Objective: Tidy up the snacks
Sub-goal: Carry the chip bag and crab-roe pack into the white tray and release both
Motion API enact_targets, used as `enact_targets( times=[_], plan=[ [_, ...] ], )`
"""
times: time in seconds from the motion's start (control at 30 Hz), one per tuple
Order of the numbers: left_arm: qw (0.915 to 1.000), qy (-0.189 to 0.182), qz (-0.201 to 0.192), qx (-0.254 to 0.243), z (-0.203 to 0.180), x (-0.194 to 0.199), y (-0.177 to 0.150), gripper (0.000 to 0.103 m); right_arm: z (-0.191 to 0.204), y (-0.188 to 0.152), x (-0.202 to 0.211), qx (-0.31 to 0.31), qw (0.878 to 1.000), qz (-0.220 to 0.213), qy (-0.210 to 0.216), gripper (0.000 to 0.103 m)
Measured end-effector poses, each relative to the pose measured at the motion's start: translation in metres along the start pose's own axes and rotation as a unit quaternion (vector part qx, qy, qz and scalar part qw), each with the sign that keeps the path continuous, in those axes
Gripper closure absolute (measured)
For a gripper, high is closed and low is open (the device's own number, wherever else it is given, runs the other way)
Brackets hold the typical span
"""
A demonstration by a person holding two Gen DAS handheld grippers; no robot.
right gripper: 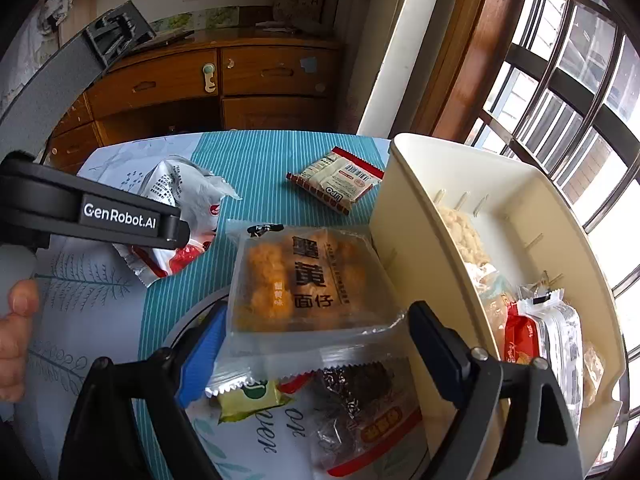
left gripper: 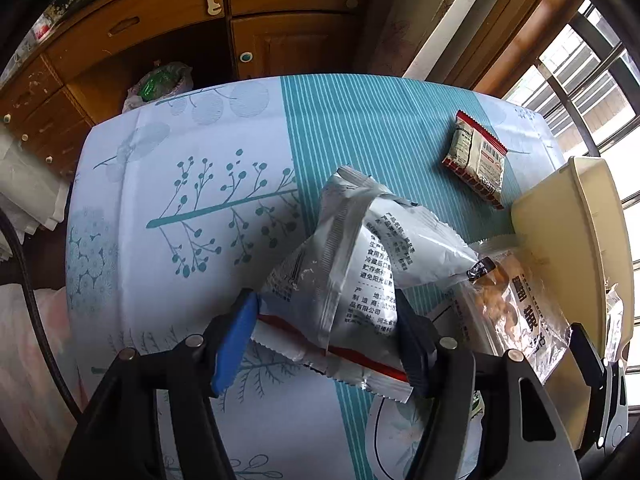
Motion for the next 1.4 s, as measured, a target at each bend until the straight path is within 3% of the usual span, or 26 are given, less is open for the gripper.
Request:
enact_targets(
  times=[0.33,0.77,1.0,1.4],
  plan=[
    [0.9987,0.007,0.007,0.051,0.016,0.022,-0.034,0.039,0.003,-0.005,0.016,0.01,0.999,0.012,0.035,0.02],
    [0.9922,0.043,-0.024,0.115,0.008,0.086,-0.067,0.039,-0.001,-0.003,0.055,0.046,0.994,-0.015,0.094,0.021],
    [0.9865,0.06,-0.054,0.142,-0.02,0.131,-0.078,0.039,-0.021,0.007,0.084,0.06,0.989,-0.041,0.13,0.021],
    [0.9818,0.062,-0.103,0.147,-0.091,0.175,-0.081,0.039,-0.08,0.017,0.114,0.064,0.984,-0.088,0.144,0.021]
  ],
)
Point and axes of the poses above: each gripper's, at about its wrist camera, not at the fingertips, and x roughly against the way its jaws point, z to its left, y to its top, the point moved 6 cm from there along -x, roughly the way its jaws point, and after that the axes turned 2 degrees about x, right-handed, at the moved point
